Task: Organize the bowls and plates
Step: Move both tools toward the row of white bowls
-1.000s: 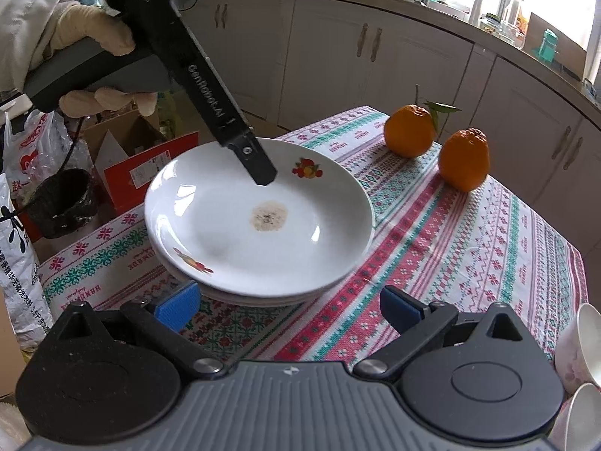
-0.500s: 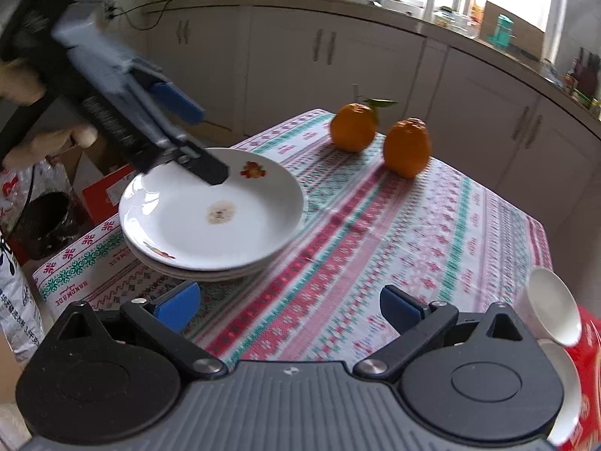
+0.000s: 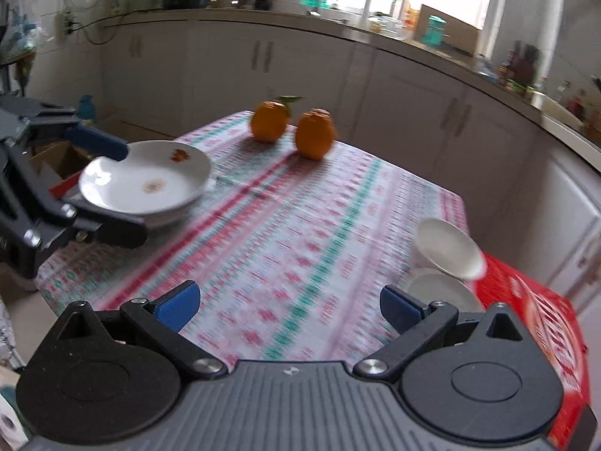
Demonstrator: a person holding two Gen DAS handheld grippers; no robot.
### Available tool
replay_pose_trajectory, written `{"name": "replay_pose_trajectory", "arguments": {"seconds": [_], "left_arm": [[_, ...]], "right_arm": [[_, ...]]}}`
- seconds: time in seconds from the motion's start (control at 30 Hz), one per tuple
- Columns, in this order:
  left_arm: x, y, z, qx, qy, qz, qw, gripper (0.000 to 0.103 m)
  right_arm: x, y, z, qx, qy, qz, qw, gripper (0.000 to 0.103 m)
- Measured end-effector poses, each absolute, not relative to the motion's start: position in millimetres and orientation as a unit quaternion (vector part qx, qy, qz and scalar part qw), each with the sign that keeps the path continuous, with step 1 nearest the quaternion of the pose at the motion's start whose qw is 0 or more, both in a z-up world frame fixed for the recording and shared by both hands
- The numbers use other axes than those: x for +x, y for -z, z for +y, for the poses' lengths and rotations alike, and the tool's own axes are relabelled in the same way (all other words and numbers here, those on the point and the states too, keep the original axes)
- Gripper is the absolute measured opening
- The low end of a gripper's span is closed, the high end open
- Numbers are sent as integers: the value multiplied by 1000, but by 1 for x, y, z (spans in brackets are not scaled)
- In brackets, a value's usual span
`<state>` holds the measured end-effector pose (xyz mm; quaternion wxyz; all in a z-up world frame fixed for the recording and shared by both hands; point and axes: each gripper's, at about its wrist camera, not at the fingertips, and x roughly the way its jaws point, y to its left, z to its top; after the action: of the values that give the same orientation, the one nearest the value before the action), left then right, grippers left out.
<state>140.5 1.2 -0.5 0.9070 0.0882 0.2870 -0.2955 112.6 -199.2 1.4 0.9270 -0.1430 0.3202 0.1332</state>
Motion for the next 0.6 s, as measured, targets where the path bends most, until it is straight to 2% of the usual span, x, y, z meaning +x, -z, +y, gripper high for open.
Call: {"name": "replay_pose_trajectory", "arguments": {"seconds": [0.3, 0.6], "left_arm": [[127, 30, -79, 112, 381, 295, 869, 102], [122, 59, -141, 156, 442, 300, 831, 101]], "right_arm": [[93, 4, -280, -94, -54, 343, 933, 103], [90, 22, -328, -34, -63, 374, 924, 103]]}}
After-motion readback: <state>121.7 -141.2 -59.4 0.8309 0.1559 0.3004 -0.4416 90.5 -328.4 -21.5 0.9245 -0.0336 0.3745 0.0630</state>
